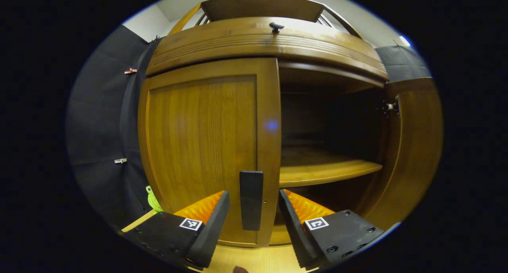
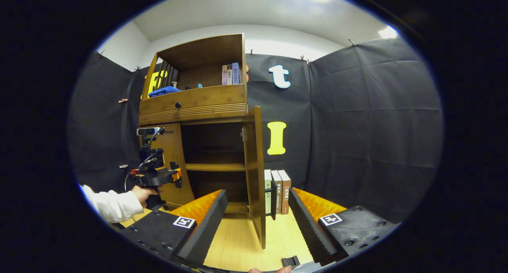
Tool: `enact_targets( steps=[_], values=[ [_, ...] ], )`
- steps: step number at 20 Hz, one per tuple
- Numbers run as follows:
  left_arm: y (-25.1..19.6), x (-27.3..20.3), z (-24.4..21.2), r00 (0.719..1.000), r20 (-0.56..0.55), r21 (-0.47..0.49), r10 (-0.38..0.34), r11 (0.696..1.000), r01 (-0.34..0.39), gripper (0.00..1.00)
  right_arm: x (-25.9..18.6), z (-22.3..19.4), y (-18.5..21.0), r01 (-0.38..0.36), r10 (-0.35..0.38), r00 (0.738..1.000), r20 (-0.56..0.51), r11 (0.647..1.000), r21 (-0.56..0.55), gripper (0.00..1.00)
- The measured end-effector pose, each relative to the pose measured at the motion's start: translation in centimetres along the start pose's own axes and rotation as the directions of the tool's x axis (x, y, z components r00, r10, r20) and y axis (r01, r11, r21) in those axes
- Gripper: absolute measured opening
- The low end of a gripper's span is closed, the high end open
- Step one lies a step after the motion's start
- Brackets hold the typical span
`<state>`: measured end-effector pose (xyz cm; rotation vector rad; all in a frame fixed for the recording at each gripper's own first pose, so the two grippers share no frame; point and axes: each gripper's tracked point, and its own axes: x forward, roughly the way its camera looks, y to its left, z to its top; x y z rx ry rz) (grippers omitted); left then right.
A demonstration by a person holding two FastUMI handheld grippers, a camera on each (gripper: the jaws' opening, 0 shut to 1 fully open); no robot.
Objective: Open the right door of the double-door shoe cabinet with the right hand, and open the left door with the left hand.
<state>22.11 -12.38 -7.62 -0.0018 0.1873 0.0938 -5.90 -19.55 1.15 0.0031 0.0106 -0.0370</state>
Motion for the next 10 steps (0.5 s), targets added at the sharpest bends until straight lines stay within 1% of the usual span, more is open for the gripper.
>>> enact_targets(
  steps=[2,3,4,5,6,7,8,9,10],
  values=[
    [0.5,1.5,-1.1,1.000,-0.026,0.006,0.014,1.000,-0.013,0.76,0.2,-0.3,-0.1,0.006,-0.006,1.000,-0.011,1.000,0.000,0.98],
    [0.7,2.0,-1.4,0.999,-0.032,0.004,0.016,1.000,-0.016,0.75,0.4,-0.3,-0.1,0.012,-0.012,1.000,-0.015,1.000,-0.001,0.92],
    [0.8,2.5,-1.5,0.999,-0.033,-0.002,0.014,1.000,-0.014,0.68,0.4,-0.4,-0.2,0.017,-0.017,1.000,-0.018,1.000,-0.003,0.98],
    [0.6,2.7,-1.6,0.999,-0.034,-0.011,0.009,1.000,-0.009,0.65,0.4,-0.4,-0.2,0.022,-0.022,1.000,-0.019,1.000,-0.005,0.98],
    [0.3,3.0,-1.7,0.999,-0.035,-0.026,-0.001,1.000,0.000,0.54,0.6,-0.5,-0.4,0.028,-0.028,0.999,-0.021,1.000,-0.001,0.98],
    [0.1,3.1,-1.8,0.999,-0.041,-0.040,-0.011,0.999,0.009,0.50,0.7,-0.5,-0.4,0.032,-0.032,0.999,-0.024,0.999,0.010,0.98],
    [0.2,3.0,-1.7,0.999,-0.041,-0.035,-0.005,0.999,0.003,0.43,0.8,-0.4,-0.5,0.039,-0.038,0.999,-0.028,0.999,0.023,0.98],
    [0.2,3.2,-1.9,0.999,-0.052,-0.027,-0.005,1.000,0.003,0.39,1.0,-0.6,-0.6,0.047,-0.046,0.998,-0.033,0.998,0.030,0.98],
    [0.3,3.1,-1.9,0.998,-0.061,-0.012,-0.004,1.000,0.003,0.38,1.0,-0.8,-0.8,0.058,-0.056,0.998,-0.042,0.998,0.030,0.98]
  ],
)
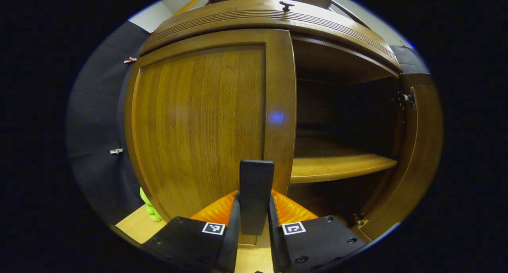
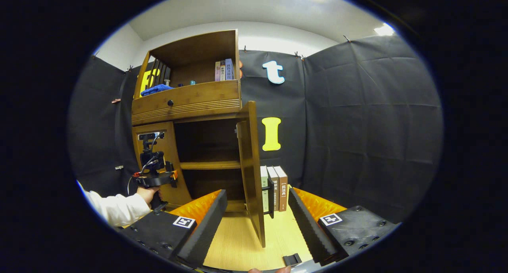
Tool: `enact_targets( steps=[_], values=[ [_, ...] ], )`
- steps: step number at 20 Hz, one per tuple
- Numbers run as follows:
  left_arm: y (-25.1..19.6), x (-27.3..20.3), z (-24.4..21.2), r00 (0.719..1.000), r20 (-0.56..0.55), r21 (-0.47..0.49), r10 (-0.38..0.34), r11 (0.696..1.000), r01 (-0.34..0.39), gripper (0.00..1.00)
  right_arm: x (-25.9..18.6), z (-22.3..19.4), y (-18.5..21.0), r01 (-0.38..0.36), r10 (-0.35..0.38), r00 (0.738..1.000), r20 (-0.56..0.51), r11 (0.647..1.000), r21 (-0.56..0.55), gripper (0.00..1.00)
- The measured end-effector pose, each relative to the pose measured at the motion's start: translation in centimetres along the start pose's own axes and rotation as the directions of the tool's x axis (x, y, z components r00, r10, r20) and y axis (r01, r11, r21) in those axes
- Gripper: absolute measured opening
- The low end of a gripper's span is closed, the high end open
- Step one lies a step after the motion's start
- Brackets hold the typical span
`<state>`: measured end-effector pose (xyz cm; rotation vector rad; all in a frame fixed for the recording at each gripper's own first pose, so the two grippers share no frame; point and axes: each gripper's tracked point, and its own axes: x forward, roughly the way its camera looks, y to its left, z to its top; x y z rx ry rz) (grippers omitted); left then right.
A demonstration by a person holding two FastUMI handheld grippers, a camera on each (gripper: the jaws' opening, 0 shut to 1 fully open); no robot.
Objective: Open the right door of the double-door shoe cabinet with the right hand, and open the left door with the left hand.
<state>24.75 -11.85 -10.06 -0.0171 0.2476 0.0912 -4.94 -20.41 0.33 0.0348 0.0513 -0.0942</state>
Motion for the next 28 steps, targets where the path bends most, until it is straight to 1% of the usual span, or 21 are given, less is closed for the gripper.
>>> enact_targets(
  steps=[4,9,14,21,28],
  values=[
    [-0.1,-0.4,0.2,1.000,-0.014,0.018,0.003,1.000,-0.002,0.33,-0.2,-0.7,0.4,0.007,-0.007,1.000,-0.021,1.000,0.025,0.98],
    [0.2,-0.5,0.6,1.000,-0.016,0.020,0.024,1.000,-0.024,0.29,-0.7,-0.6,1.3,0.003,-0.002,1.000,-0.009,0.999,0.034,0.98],
    [0.0,-0.5,0.9,0.999,-0.032,0.023,-0.012,1.000,0.012,0.28,-1.3,-0.4,3.1,-0.010,0.010,1.000,0.001,0.999,0.033,0.98],
    [0.0,-0.5,0.8,0.999,-0.034,0.029,-0.019,0.999,0.020,0.27,-2.3,-1.0,6.6,-0.031,0.031,1.000,-0.003,0.999,0.027,0.98],
    [0.1,-0.6,1.2,0.999,-0.027,0.031,-0.020,0.999,0.021,0.24,-2.8,-1.7,10.6,-0.044,0.044,0.999,-0.007,0.999,0.017,0.98]
  ],
)
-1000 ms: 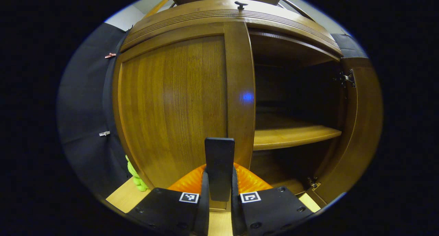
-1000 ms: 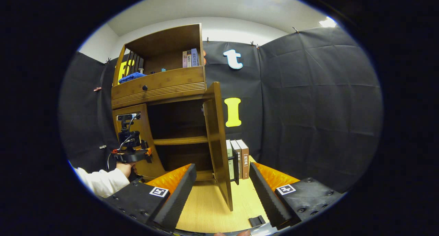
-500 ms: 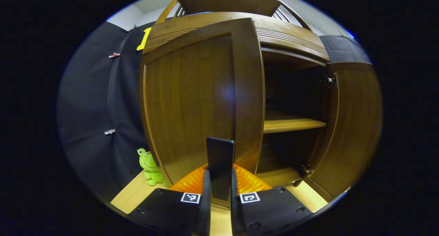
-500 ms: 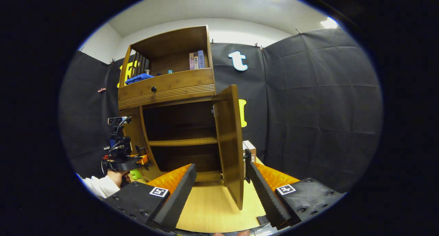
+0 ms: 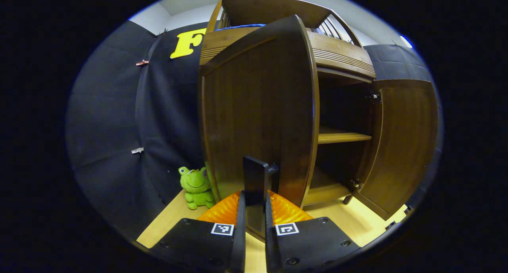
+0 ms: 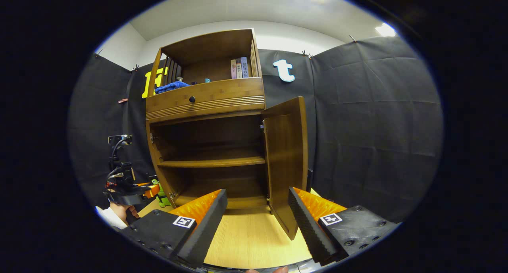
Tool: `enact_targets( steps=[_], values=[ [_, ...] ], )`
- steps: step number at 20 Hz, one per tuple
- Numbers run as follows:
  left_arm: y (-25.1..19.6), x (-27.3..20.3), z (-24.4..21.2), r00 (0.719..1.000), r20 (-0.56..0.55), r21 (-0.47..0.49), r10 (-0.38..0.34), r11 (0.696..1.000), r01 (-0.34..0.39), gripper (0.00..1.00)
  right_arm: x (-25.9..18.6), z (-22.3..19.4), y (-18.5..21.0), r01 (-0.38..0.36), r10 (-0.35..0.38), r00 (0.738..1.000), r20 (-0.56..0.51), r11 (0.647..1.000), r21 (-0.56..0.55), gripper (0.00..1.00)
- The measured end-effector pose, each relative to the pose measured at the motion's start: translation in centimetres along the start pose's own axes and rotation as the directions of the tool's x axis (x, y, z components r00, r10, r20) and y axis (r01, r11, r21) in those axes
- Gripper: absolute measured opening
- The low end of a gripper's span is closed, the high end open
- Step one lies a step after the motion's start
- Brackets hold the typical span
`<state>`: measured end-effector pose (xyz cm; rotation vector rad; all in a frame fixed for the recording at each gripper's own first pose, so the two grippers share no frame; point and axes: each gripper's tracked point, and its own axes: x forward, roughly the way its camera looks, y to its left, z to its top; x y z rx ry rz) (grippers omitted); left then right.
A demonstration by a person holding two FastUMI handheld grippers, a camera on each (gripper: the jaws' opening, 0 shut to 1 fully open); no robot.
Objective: Open the right door of the double-door shoe cabinet with the right hand, and open the left door with the left hand.
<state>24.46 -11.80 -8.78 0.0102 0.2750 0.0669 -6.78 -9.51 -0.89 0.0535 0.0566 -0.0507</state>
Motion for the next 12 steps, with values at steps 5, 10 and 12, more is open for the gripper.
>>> enact_targets(
  steps=[5,10,12],
  values=[
    [0.4,-0.2,-0.2,1.000,0.001,-0.016,0.012,1.000,-0.012,0.19,-0.6,-1.3,2.8,-0.013,0.014,1.000,-0.023,1.000,0.027,0.98],
    [1.2,-0.3,-0.1,0.999,0.010,-0.031,0.039,0.999,-0.039,0.14,-0.8,-2.2,4.6,-0.001,0.002,1.000,-0.022,1.000,0.024,0.98],
    [1.4,-0.1,0.0,0.999,0.014,-0.026,0.041,0.999,-0.041,0.13,-0.8,-2.3,5.3,-0.001,0.002,1.000,-0.021,1.000,0.025,0.98]
  ],
)
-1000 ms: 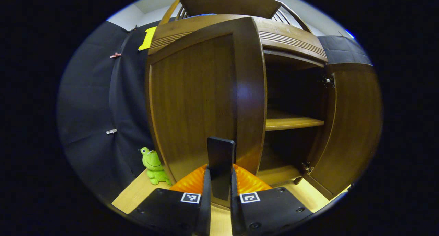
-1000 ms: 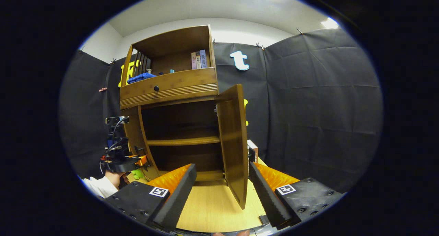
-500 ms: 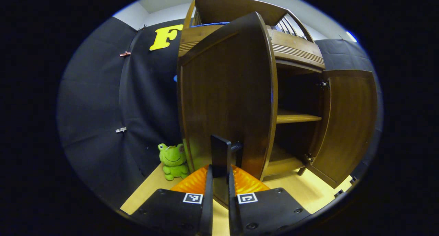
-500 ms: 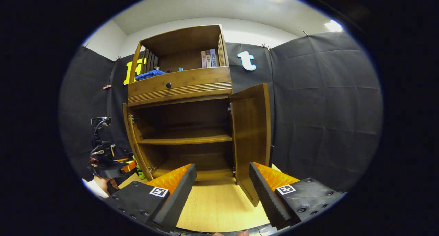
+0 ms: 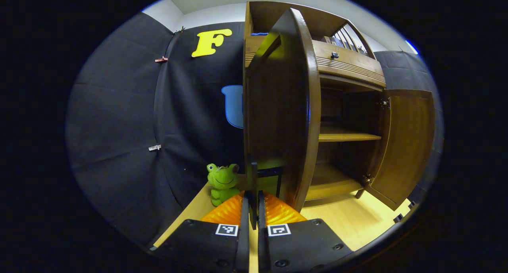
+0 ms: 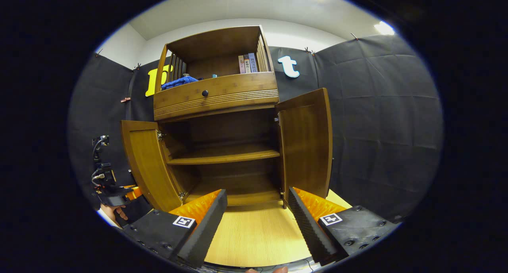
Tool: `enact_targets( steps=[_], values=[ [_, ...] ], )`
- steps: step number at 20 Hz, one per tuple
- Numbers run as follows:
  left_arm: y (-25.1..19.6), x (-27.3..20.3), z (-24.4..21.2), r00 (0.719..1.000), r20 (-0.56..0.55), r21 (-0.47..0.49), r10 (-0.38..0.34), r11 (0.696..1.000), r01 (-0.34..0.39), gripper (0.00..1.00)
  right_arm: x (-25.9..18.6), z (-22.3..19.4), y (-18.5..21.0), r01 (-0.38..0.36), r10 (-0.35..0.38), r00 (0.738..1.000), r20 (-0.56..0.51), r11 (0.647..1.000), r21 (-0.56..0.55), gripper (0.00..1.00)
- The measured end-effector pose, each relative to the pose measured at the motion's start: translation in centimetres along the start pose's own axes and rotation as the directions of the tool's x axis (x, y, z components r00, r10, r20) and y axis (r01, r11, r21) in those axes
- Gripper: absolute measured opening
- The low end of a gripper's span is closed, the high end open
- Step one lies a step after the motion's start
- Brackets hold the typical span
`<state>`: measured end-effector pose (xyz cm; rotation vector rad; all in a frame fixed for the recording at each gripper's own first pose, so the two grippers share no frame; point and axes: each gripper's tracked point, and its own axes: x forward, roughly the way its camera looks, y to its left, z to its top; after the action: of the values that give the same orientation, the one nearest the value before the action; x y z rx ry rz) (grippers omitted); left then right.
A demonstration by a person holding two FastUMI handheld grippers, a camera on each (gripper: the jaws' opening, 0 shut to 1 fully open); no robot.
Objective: Open the right door of the double-door shoe cabinet with the right hand, and open the left door with the left hand.
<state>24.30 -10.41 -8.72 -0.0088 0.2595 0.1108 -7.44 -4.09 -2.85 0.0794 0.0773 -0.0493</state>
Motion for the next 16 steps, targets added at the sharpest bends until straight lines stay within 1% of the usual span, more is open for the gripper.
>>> enact_targets(
  steps=[3,6,9,12,16],
  values=[
    [0.6,-0.1,-0.1,1.000,0.003,0.015,-0.005,1.000,0.005,0.12,0.1,-0.2,0.8,-0.003,0.003,1.000,-0.001,1.000,-0.008,0.98],
    [0.5,-0.1,-0.1,1.000,0.004,0.002,-0.012,1.000,0.012,0.08,0.3,-0.3,1.4,0.006,-0.006,1.000,0.002,0.999,-0.035,0.98],
    [-0.1,-0.3,0.1,0.998,0.017,-0.002,-0.054,0.999,0.054,0.07,0.5,-0.3,1.8,0.017,-0.017,1.000,0.003,0.999,-0.052,0.98],
    [-0.2,0.0,0.4,0.997,0.037,-0.011,-0.068,0.998,0.069,0.08,0.6,-0.5,1.9,0.024,-0.024,1.000,-0.005,0.998,-0.062,0.98],
    [-0.2,-0.3,0.5,0.998,0.037,-0.013,-0.055,0.998,0.055,0.11,0.5,-0.7,2.3,0.021,-0.022,1.000,-0.014,0.998,-0.067,0.98]
  ],
)
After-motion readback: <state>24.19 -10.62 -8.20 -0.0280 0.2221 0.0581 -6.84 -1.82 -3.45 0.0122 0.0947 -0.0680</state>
